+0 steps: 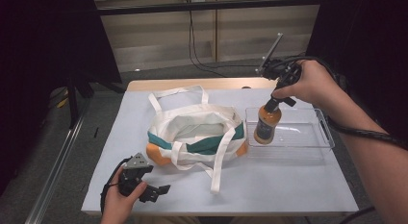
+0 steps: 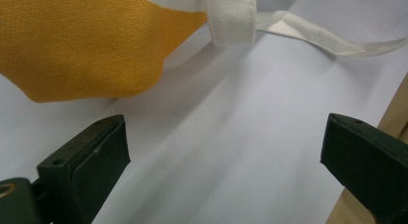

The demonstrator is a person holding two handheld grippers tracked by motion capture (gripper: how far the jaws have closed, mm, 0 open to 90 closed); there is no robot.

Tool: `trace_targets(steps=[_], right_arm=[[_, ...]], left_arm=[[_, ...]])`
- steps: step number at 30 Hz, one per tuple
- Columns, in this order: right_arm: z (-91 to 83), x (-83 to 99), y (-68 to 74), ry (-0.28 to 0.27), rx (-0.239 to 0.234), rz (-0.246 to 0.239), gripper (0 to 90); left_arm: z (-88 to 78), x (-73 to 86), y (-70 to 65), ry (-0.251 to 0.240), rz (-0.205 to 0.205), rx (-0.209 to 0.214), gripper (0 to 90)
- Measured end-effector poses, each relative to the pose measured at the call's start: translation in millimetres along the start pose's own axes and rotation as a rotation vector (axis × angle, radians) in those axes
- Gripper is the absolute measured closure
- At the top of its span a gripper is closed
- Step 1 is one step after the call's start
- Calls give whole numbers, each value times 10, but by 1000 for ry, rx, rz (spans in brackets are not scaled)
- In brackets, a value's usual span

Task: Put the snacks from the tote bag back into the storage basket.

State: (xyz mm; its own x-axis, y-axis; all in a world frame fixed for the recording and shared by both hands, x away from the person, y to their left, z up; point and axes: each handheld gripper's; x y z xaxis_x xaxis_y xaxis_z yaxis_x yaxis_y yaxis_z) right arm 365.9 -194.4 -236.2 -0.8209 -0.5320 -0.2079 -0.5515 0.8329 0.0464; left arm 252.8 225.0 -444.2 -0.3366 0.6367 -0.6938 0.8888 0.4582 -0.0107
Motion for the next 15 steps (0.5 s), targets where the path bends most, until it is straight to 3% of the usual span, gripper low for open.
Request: trace_targets(steps=[15], right_arm=[[128,2,41,9,-19,-27,604]], left_arm=[[0,1,-2,-10,-5,-5,28]])
Point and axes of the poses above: each handheld gripper's, and its own axes: z roughly forward along the jaws, x roughly out of its underside, y roughly to its left, and after that the axes turned 14 degrees about z, right-handed
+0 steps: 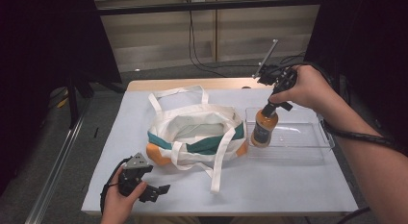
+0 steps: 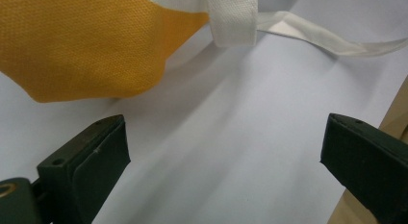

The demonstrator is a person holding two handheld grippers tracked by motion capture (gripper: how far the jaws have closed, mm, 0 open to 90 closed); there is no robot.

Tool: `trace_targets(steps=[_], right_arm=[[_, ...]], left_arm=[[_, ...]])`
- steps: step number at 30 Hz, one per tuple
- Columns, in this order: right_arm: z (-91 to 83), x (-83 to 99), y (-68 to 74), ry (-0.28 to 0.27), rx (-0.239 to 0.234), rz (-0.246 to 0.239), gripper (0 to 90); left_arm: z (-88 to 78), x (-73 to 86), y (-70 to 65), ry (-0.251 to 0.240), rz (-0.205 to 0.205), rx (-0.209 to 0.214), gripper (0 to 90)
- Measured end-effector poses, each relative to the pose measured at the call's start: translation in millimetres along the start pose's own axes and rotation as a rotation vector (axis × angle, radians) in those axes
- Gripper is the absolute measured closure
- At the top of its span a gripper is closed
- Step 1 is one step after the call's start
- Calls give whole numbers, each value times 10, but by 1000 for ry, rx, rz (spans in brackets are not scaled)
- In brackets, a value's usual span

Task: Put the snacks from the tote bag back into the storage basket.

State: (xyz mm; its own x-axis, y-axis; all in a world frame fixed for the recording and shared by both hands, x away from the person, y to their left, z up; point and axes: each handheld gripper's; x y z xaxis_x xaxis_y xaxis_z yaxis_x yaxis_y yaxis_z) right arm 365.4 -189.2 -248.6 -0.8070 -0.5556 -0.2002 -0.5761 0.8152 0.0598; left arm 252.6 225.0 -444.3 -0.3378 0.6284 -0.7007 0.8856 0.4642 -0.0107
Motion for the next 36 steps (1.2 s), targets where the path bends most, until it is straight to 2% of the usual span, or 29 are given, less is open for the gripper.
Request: trace_targets(steps=[9,20,36], right_arm=[[66,-6,-1,25,0,-14,604],[61,-4,17,17,2,-21,604],[155,-15,37,30,6,-49,604]], left_arm=[[-9,4,11,14,2,-8,28],[-7,5,9,17,2,-5,28],[1,14,13,13,2,0,28]])
Point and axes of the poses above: each handheld gripper's, and its own axes: z roughly forward along the jaws, x roughly out of its underside, y roughly to its left, and after that the axes turned 14 degrees about z, right-handed
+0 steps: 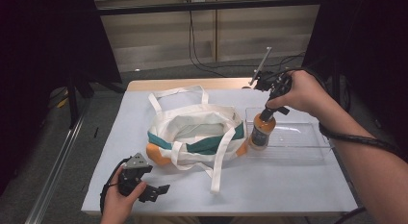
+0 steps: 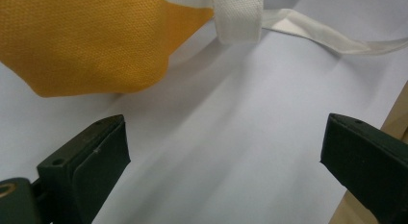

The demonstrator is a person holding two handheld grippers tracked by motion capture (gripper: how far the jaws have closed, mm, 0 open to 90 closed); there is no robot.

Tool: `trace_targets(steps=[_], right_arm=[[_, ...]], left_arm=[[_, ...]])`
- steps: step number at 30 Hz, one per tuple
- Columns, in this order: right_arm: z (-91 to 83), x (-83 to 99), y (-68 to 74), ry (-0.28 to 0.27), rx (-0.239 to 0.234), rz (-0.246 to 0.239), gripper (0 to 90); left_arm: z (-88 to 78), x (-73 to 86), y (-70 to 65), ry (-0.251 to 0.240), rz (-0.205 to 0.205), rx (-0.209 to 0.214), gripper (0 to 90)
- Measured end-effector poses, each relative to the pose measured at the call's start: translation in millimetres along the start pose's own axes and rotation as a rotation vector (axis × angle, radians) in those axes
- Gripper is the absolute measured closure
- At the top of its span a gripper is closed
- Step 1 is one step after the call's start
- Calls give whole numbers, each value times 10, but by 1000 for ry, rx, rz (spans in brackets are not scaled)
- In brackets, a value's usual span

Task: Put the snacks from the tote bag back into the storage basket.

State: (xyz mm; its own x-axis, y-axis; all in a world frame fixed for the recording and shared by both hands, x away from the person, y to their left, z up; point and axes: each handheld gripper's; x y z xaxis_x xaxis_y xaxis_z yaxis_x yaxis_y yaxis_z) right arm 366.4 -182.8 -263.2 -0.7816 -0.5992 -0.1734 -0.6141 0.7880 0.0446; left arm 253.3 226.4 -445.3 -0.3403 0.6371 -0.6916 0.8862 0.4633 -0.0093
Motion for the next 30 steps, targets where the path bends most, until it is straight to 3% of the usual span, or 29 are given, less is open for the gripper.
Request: trace_targets(steps=[30], right_arm=[[191,-38,35,13,-1,-46,604]], left_arm=[[-5,4,4,-5,-2,0,28]])
Point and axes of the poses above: each handheld gripper's, and its own axes: z roughly forward along the jaws, x roughly out of its underside, y roughly to its left, and after that the axes turned 14 degrees about z, right-handed
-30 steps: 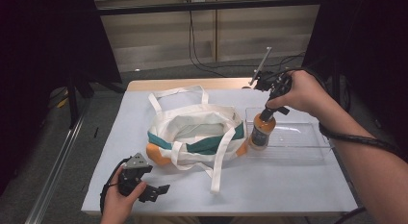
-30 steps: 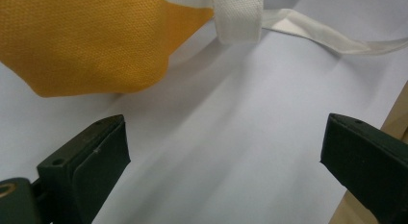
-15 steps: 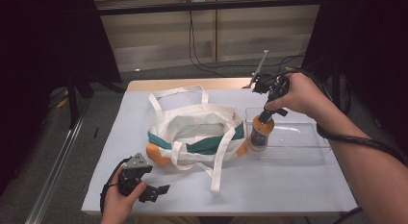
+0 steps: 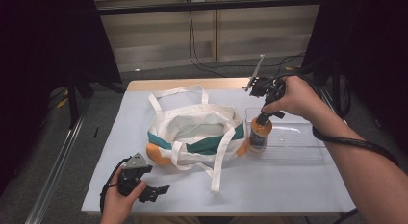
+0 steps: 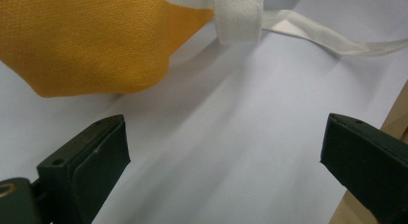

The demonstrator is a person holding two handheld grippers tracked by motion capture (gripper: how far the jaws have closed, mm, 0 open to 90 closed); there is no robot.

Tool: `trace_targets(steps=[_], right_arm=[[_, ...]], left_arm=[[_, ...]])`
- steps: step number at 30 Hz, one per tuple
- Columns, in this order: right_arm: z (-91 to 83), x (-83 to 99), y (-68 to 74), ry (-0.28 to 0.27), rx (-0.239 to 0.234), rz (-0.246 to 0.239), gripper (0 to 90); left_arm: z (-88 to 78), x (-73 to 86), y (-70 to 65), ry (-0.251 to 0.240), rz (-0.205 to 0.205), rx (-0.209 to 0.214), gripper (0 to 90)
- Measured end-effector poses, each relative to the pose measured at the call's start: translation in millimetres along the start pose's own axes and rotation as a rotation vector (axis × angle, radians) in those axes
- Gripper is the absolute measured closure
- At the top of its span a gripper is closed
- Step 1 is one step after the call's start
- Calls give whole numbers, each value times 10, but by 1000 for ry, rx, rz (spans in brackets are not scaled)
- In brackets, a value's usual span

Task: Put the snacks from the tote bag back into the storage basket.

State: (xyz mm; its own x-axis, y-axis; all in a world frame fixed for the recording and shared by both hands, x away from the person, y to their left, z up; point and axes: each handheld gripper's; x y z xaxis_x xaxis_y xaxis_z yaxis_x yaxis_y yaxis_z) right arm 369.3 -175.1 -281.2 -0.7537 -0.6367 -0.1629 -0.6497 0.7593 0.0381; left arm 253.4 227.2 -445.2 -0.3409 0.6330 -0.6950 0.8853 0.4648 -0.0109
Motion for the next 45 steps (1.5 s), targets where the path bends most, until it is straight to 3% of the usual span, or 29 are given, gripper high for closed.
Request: trace_targets(steps=[45], right_arm=[[180,37,-25,18,-10,-2,603]], left_arm=[[-19,-3,-5,4,-2,-3,28]])
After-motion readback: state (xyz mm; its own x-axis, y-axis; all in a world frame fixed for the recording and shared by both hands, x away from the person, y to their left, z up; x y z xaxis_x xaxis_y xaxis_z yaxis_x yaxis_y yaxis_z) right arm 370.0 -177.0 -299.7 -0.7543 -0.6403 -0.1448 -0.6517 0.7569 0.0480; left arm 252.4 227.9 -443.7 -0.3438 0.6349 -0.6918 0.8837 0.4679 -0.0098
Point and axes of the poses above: each handheld gripper's, and its own axes: z roughly forward along the jaws, x roughly out of its underside, y roughly to its left, and after that the axes turned 14 degrees about z, right-handed
